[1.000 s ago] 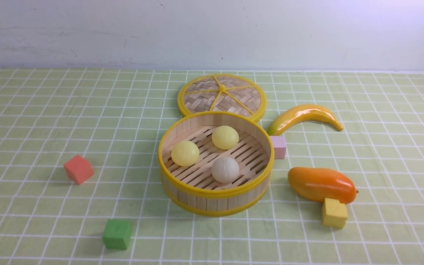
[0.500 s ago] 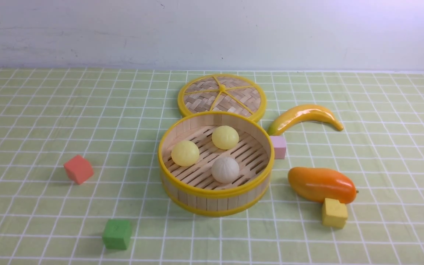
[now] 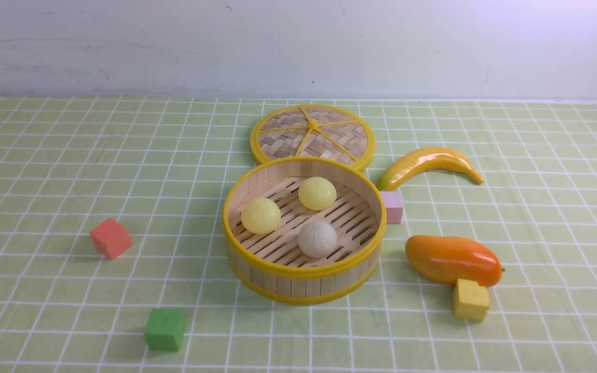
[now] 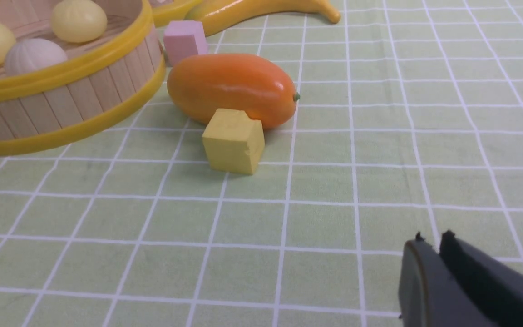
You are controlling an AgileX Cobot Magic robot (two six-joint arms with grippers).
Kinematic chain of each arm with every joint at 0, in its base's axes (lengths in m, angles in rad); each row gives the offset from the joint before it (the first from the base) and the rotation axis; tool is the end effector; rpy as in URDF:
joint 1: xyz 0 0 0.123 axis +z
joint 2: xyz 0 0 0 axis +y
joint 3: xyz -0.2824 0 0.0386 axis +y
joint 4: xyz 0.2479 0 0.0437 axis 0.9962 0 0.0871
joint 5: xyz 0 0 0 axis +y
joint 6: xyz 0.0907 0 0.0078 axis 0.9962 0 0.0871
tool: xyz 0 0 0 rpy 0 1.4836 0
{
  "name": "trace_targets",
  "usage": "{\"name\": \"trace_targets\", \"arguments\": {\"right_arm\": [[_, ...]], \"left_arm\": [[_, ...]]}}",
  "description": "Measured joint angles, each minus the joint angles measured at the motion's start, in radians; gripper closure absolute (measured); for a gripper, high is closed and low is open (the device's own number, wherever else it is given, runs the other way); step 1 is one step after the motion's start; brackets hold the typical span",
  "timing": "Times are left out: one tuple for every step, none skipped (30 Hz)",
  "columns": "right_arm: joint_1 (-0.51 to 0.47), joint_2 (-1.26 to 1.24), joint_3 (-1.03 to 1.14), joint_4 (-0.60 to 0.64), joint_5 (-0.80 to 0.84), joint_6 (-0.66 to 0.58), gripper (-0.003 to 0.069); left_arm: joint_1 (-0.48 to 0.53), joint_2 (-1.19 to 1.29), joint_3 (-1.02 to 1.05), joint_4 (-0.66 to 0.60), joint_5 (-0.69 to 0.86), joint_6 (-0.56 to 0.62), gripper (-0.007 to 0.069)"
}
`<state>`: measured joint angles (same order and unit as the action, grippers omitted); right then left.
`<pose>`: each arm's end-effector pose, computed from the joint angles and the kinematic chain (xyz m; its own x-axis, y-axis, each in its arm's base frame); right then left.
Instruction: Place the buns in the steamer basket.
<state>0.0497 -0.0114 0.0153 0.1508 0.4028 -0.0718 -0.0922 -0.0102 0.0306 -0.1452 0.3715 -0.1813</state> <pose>0.0513 0.0079 0.1728 -0.3162 0.0513 -0.9473 -0.0845 0.9930 0.0820 0.0521 -0.0096 0.1703 -0.3249 -0.2823 -0.9026 0.0429 0.9490 -0.3122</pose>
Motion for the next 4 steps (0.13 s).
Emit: {"name": "trace_targets", "arguments": {"right_arm": [[0.0, 0.0, 0.0, 0.0, 0.0, 0.0, 0.0606], [0.0, 0.0, 0.0, 0.0, 0.0, 0.0, 0.0605], [0.0, 0.0, 0.0, 0.0, 0.0, 0.0, 0.0603], [0.0, 0.0, 0.0, 0.0, 0.0, 0.0, 0.0601]], "left_arm": [[0.0, 0.0, 0.0, 0.0, 0.0, 0.0, 0.0635], [0.0, 0.0, 0.0, 0.0, 0.0, 0.0, 0.0634], [0.0, 0.0, 0.0, 0.0, 0.0, 0.0, 0.0634], [0.0, 0.0, 0.0, 0.0, 0.0, 0.0, 0.0634]]}}
